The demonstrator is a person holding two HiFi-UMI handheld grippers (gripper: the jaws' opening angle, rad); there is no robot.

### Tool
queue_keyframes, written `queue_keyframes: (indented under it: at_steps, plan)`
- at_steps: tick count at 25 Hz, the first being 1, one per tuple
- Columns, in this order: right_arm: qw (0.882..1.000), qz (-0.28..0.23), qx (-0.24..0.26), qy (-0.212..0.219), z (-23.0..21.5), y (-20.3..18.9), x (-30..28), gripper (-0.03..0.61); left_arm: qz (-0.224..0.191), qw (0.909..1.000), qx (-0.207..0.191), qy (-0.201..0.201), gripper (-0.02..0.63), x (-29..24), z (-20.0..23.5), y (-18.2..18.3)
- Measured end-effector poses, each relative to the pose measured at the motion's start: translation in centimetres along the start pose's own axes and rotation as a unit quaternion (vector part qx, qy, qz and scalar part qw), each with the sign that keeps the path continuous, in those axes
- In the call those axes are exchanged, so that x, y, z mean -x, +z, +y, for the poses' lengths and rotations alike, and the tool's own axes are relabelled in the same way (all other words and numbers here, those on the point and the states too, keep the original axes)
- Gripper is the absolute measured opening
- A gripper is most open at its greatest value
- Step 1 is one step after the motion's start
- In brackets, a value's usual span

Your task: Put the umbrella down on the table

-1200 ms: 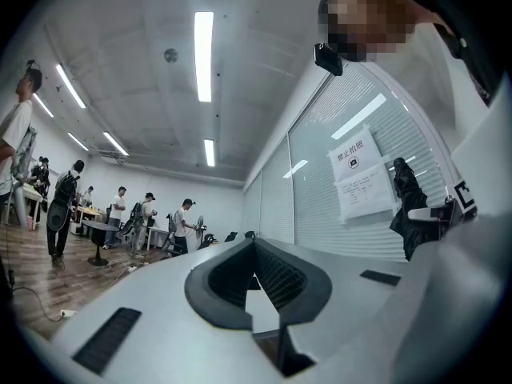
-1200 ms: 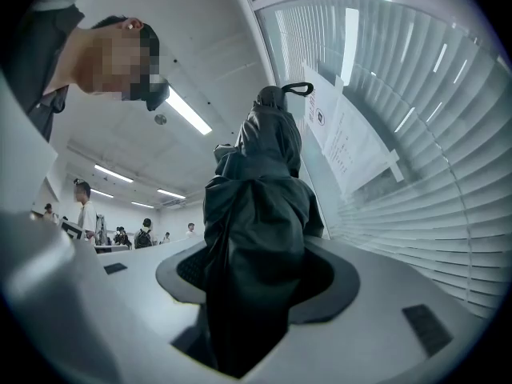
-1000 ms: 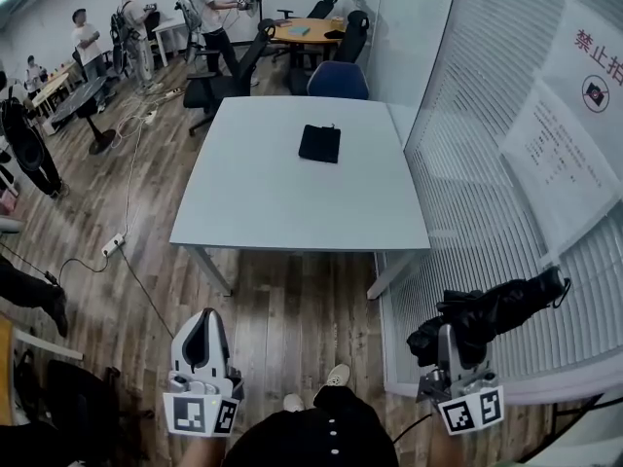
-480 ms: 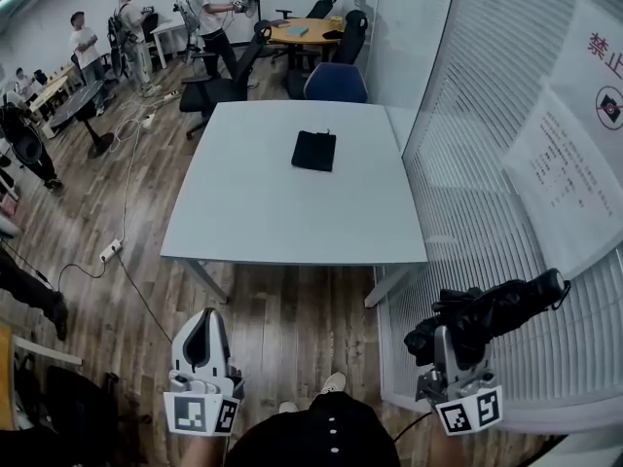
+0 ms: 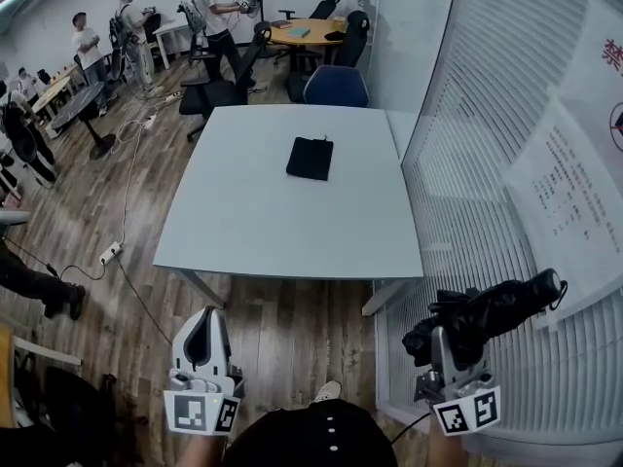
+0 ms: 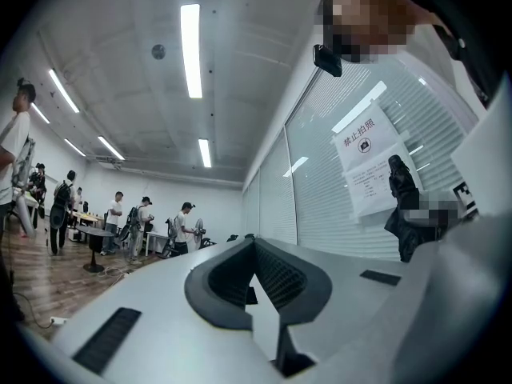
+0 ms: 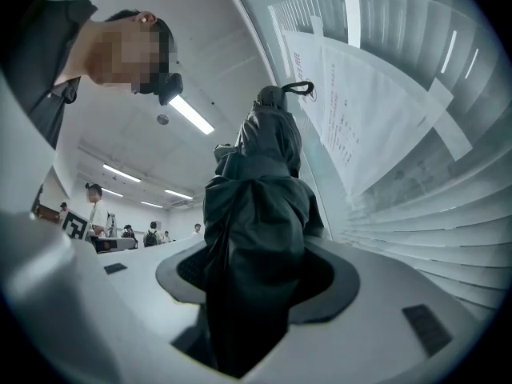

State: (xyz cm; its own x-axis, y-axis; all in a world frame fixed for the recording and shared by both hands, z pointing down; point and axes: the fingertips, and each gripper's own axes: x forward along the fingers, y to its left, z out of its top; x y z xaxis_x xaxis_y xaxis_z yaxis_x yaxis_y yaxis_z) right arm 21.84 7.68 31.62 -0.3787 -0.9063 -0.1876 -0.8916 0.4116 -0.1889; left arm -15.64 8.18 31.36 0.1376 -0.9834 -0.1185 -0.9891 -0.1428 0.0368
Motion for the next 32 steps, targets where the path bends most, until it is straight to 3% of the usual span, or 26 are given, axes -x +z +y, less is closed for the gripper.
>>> queue_keyframes:
  at_steps: [9, 15, 32]
  plan:
    - [1.0, 0.004, 0.0, 0.017, -1.5, -1.1, -0.4, 0.262, -0.006, 1.0, -0.002, 0.0, 0.015, -0.4, -1.9, -1.1]
    - [1.0, 0.009, -0.011, 0.018, -1.7, -3.1, -0.8, 0.262, 0.022, 0.9997, -0.004, 0.004, 0.015, -0.1, -1.4, -3.7]
    - [1.0, -0.001, 0.007, 0.016, -4.2, -3.8, -11.1, 0.262, -0.001, 0.9999, 0.0, -0.015, 0.015, -11.7, 1.6, -4.3]
